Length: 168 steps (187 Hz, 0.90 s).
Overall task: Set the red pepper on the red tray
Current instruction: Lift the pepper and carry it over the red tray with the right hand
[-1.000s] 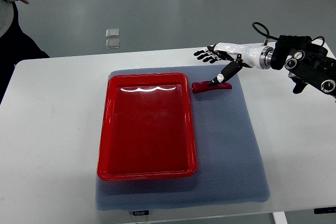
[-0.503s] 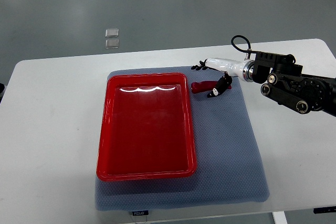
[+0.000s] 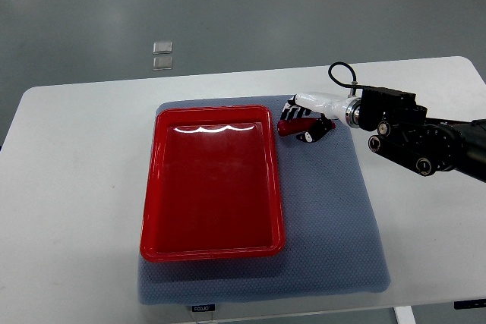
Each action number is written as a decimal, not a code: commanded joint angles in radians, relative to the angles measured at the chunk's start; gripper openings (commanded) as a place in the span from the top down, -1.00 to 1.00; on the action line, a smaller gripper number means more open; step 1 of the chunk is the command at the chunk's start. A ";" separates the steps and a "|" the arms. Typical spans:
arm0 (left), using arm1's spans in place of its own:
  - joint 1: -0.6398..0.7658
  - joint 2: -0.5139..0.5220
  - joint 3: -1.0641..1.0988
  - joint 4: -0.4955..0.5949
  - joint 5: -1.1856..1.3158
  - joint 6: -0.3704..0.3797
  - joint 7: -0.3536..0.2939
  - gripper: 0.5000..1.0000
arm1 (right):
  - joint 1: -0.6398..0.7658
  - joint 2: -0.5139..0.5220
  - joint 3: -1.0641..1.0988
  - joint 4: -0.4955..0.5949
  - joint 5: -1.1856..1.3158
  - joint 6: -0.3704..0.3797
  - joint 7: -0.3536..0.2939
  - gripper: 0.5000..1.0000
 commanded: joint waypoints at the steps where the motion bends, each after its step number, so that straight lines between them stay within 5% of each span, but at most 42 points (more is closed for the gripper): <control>1: 0.000 0.000 -0.001 0.000 0.000 0.000 0.000 -1.00 | 0.003 0.000 -0.015 0.000 -0.001 -0.002 0.001 0.78; 11: 0.000 0.000 -0.001 0.002 0.000 0.000 0.000 -1.00 | 0.007 -0.001 -0.019 0.000 -0.001 -0.004 0.001 1.00; 77: 0.000 0.000 -0.001 0.003 0.000 0.000 0.000 -1.00 | 0.136 -0.119 -0.010 0.116 0.023 0.076 -0.002 1.00; 116: 0.000 0.000 0.001 -0.001 0.000 0.000 0.000 -1.00 | 0.200 -0.098 -0.009 0.153 0.045 0.088 -0.008 1.00; 145: 0.002 0.000 0.001 0.000 0.000 0.000 0.000 -1.00 | 0.214 0.109 -0.015 0.130 0.074 0.073 -0.010 1.00; 155: 0.002 0.000 0.001 0.000 0.000 0.000 0.000 -1.00 | 0.214 0.109 -0.015 0.130 0.074 0.073 -0.010 1.00; 156: 0.002 0.000 0.001 0.000 0.000 0.000 0.000 -1.00 | 0.214 0.179 -0.019 0.093 0.072 0.072 -0.010 1.00; 168: 0.002 0.000 0.001 0.000 0.000 0.000 0.000 -1.00 | 0.213 0.249 -0.021 0.036 0.072 0.070 -0.010 1.00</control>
